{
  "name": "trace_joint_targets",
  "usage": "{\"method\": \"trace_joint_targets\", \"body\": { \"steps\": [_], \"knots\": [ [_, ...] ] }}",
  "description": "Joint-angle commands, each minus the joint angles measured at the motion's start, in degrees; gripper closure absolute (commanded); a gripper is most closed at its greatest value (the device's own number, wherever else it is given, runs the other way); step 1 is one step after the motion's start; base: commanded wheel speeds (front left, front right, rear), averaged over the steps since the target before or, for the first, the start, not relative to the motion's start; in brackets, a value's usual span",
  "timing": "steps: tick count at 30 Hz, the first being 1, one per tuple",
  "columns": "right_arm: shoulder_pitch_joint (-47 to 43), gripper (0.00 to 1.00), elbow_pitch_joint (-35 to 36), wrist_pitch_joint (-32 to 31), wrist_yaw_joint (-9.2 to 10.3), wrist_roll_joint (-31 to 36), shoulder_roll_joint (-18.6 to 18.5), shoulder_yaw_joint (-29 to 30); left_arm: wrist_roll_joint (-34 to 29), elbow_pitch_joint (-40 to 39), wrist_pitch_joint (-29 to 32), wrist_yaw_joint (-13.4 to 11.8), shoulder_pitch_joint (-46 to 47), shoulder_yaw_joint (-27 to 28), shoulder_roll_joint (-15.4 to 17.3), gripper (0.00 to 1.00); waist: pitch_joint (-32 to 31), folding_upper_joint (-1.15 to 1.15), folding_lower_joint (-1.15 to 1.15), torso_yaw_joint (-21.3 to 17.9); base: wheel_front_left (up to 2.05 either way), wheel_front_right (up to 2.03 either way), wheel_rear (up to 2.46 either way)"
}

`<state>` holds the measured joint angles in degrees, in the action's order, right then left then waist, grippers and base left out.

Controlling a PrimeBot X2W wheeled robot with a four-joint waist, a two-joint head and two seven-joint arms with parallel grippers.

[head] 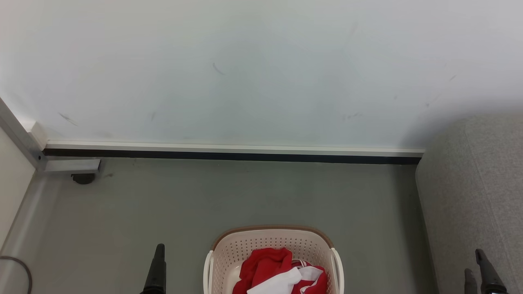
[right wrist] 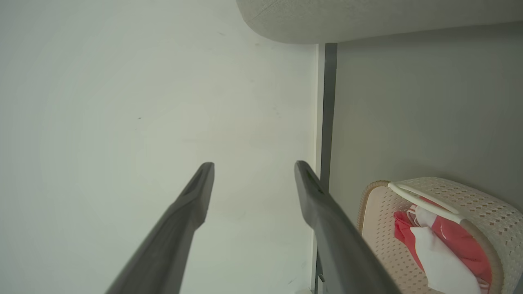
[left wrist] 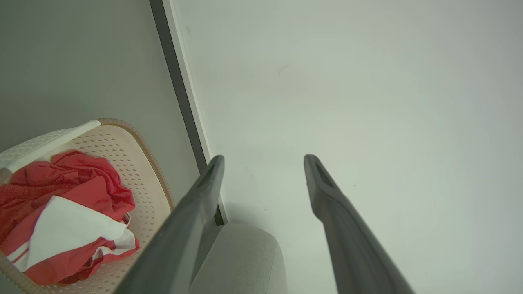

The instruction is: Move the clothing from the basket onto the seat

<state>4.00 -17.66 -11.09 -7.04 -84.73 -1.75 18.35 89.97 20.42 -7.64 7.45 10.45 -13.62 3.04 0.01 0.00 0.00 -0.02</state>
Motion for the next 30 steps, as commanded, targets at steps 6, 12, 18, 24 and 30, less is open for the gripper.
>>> {"method": "trace_joint_targets", "body": {
  "steps": [6,12,18,24,30],
  "knots": [
    [0.0,0.00,2.3,2.6,-0.21,6.6,-0.5,-1.3,-8.7,-2.9,-0.8,0.0,-0.7,1.7,-0.2,0.00,-0.1,0.00,0.00,0.1,0.00,0.00,0.00],
    [-0.4,0.00,4.0,4.8,-0.25,14.2,-0.6,-3.7,-14.2,-5.4,-1.4,0.0,-1.6,3.1,-0.4,0.00,-0.1,0.00,0.00,0.2,0.00,0.00,0.00],
    [-0.7,0.00,5.8,6.8,-0.28,22.0,-0.6,-6.3,-21.8,-7.4,-2.0,0.0,-2.5,3.4,-0.4,0.00,-0.3,0.00,0.00,0.5,0.00,0.00,0.00],
    [-1.4,0.00,7.7,8.7,-0.32,29.6,-0.7,-9.0,-28.4,-9.4,-2.6,0.0,-3.3,3.5,-0.3,0.00,-0.5,0.00,0.00,0.7,0.00,0.00,0.00],
    [-1.8,0.00,9.2,10.1,-0.35,35.8,-0.9,-11.2,-33.3,-10.6,-3.0,0.0,-4.1,3.5,-0.3,0.00,-0.6,0.00,0.00,0.8,0.00,0.00,0.00]
  ]
}}
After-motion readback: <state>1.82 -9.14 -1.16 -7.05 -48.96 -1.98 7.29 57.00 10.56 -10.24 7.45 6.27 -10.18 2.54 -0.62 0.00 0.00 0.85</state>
